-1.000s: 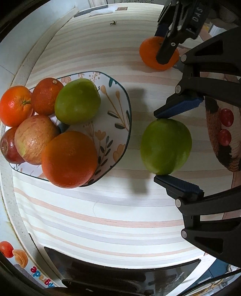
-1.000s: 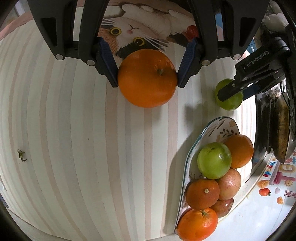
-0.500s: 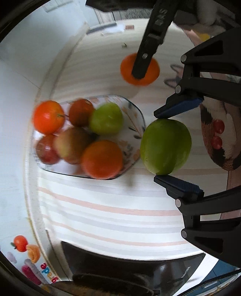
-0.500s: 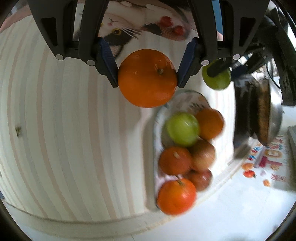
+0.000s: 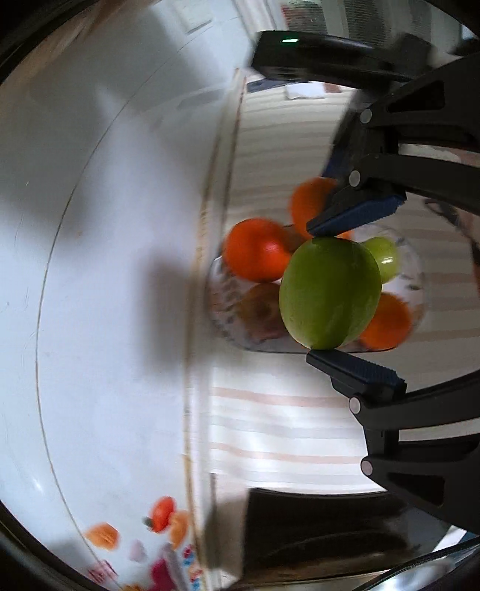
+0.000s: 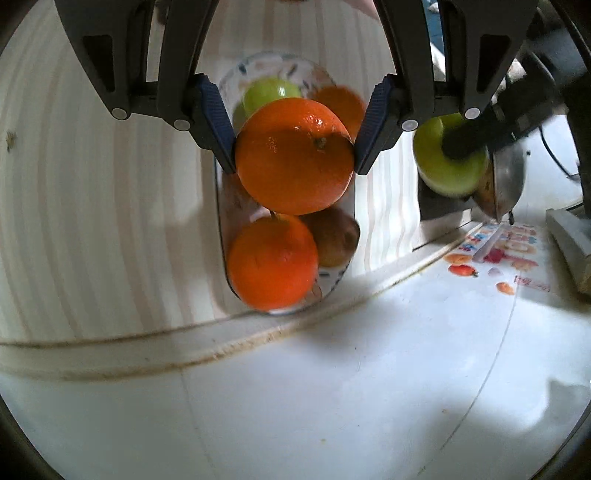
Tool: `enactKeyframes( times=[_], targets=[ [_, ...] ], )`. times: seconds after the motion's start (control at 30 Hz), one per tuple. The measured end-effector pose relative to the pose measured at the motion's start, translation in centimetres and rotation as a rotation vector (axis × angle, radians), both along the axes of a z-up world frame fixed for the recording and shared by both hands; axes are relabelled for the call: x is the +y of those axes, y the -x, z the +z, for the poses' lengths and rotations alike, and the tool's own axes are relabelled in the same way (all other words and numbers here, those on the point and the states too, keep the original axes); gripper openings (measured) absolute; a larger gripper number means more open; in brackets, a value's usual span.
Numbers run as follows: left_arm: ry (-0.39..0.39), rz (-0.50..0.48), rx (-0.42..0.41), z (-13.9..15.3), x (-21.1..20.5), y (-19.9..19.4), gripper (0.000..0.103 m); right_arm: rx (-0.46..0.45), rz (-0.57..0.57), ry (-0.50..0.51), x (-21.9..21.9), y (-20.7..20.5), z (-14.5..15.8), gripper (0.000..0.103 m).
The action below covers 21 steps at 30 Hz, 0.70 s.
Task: Organize fruits
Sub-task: 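Carry the green apple and orange onto the plate and open both tools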
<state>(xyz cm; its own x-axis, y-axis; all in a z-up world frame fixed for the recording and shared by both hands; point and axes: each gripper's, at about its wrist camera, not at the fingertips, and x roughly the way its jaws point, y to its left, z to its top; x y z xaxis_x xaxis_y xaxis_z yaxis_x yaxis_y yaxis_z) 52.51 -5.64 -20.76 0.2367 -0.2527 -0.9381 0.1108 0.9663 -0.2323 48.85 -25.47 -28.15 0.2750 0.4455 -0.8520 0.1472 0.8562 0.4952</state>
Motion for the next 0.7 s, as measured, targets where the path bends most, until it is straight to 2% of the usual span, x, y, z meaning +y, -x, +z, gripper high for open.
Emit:
enactKeyframes(
  times=[0.3,0.47,0.6,0.63,0.7],
  targets=[
    [-0.005,-0.037,0.051,-3.5,-1.7,-7.0,0.060,-0.016,-0.025,0.025,1.0,-1.7,-2.0,0.066],
    [-0.062,-0.063,0.027,-4.1,-3.4,-9.1,0.061,-0.042,-0.021,0.053,1.4,-1.6,-1.7,0.066],
    [-0.086,-0.039,0.009,-4.9,-3.6,-9.7,0.061,-0.031,-0.016,0.052,1.5,-1.6,-2.0,0.067],
    [-0.095,-0.039,0.003,-5.0,-3.6,-9.7,0.063,-0.026,-0.020,0.045,1.4,-1.6,-2.1,0.067],
    [-0.102,-0.045,0.012,-5.1,-3.5,-9.6,0.074,-0.015,-0.024,0.044,1.6,-1.6,-2.4,0.067]
  ],
)
